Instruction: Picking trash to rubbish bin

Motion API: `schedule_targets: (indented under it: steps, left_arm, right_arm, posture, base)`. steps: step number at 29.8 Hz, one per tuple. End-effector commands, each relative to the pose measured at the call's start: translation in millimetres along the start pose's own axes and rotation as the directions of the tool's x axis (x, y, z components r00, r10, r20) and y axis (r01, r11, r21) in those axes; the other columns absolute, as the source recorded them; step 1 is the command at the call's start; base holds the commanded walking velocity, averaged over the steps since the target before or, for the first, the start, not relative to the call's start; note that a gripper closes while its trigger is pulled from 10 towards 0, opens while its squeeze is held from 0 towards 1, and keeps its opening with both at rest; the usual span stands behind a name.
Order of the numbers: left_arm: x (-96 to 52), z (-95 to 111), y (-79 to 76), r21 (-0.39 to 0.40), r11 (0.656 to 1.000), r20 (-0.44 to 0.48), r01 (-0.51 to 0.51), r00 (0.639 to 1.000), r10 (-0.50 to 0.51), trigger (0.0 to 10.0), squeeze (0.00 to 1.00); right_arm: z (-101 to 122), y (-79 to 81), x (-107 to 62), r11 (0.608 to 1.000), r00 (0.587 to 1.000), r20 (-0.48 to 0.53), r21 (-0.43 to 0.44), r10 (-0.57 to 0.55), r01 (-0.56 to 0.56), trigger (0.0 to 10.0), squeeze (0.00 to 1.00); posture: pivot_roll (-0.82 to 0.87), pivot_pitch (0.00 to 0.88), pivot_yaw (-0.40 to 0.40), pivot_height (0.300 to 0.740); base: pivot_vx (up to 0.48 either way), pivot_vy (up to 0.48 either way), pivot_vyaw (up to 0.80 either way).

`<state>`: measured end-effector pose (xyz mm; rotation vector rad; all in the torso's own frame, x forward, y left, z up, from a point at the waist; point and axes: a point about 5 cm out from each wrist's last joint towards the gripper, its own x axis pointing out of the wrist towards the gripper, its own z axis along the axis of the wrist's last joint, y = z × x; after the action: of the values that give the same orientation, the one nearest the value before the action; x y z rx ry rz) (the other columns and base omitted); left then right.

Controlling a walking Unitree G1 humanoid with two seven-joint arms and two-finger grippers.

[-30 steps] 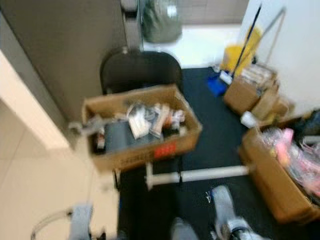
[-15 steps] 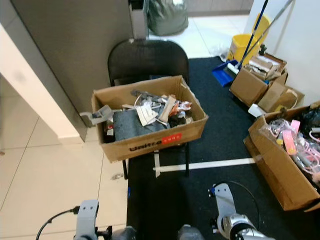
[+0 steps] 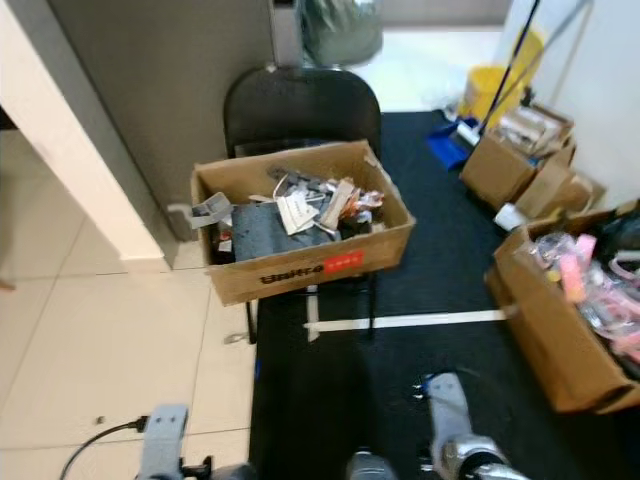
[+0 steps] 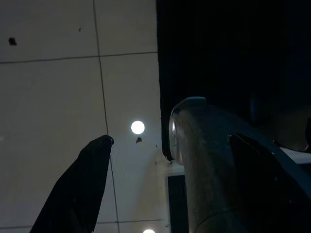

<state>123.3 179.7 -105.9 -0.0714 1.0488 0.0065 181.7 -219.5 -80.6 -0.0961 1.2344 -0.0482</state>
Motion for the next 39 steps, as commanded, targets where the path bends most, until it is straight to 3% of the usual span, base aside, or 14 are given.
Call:
schedule_targets:
  steps: [1,23,39]
  left_arm:
    - [-5.7,-30.0,-4.9,0.005,1.0,-0.123,0.017,0.992,-0.017,10.0,0.0]
    - [-5.5,-29.1,-5.1,0.063,0.997,-0.126,0.038,0.992,-0.03,10.0,0.0]
    - [-5.5,-30.5,-8.0,0.062,0.997,-0.13,0.042,0.991,-0.034,10.0,0.0]
  right_arm:
    - [-1.0,-0.4,0.1,1.0,1.0,-0.003,-0.007,0.0,0.0,10.0,0.0]
    - [-1.5,-0.8,0.0,0.999,1.0,-0.01,-0.036,0.0,0.0,10.0,0.0]
    - [-2.4,-0.9,0.0,1.0,1.0,-0.014,-0.025,0.003,-0.003,10.0,0.0]
  posture:
    - [0.04,0.072,-0.014,0.74]
    - [0.04,0.049,-0.015,0.74]
    - [0.04,0.065,-0.014,0.74]
  base:
    - [0.0,0.0,-0.8]
    - [0.0,0.0,-0.8]
    - [0.0,0.0,-0.8]
